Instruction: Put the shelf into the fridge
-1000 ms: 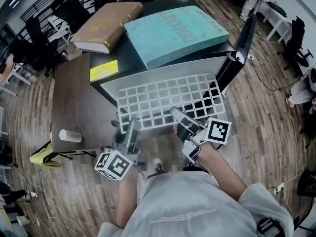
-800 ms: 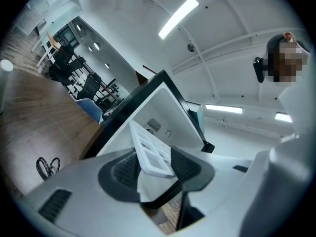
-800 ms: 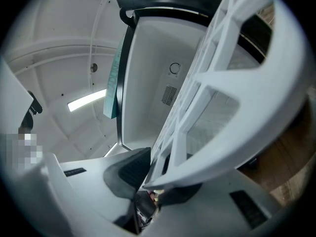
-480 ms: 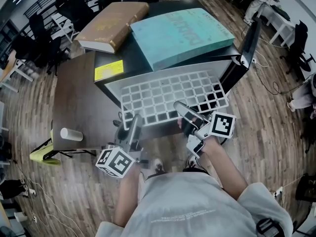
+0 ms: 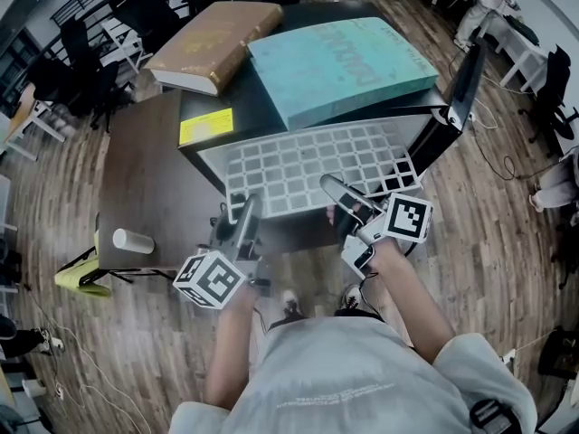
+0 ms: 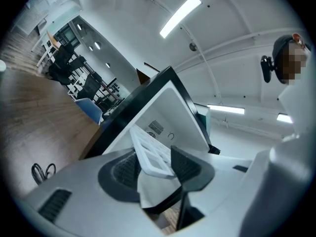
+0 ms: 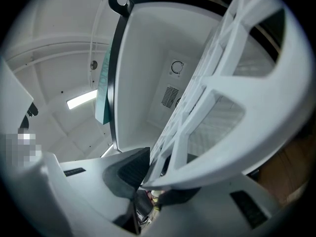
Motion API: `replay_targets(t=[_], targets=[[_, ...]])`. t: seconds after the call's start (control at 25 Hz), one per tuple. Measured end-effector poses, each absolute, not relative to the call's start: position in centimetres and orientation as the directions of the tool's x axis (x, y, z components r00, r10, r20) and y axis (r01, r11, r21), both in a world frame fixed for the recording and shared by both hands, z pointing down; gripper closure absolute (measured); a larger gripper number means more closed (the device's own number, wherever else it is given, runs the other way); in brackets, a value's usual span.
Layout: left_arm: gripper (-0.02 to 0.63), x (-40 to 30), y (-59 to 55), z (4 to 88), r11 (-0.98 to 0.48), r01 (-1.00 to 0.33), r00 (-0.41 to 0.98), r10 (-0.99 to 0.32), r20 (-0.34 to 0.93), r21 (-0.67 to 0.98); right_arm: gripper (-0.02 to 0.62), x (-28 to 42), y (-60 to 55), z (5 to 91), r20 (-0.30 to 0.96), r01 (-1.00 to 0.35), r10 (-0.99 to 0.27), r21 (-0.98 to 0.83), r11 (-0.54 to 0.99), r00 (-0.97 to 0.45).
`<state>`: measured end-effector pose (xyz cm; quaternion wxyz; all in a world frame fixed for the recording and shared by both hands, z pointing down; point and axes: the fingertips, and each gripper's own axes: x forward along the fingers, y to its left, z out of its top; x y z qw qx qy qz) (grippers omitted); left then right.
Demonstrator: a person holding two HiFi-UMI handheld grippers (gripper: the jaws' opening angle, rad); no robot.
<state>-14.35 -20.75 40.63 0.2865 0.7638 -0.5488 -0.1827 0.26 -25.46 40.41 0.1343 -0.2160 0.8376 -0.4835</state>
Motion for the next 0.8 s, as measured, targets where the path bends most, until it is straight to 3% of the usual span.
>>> replay_targets(t=[0.48,0.8], targets=[[0.409,-14.1,-20.7,41.1,-0.262,-0.753,0.329,-0.944,0.001,0.604,0.508,0.2,-25.2,40.5,-0.093,-0.174,-0.484,-0.861,0.479,-0.870],[0.407,-11.2,-18.3,42.2,-0.333,-0.752,0.414,-0.910,0.014,0.569,0.479,2.2,-21.8,41.9,-0.125,-0.148,-0.451,-0.839,0.523,-0.884]])
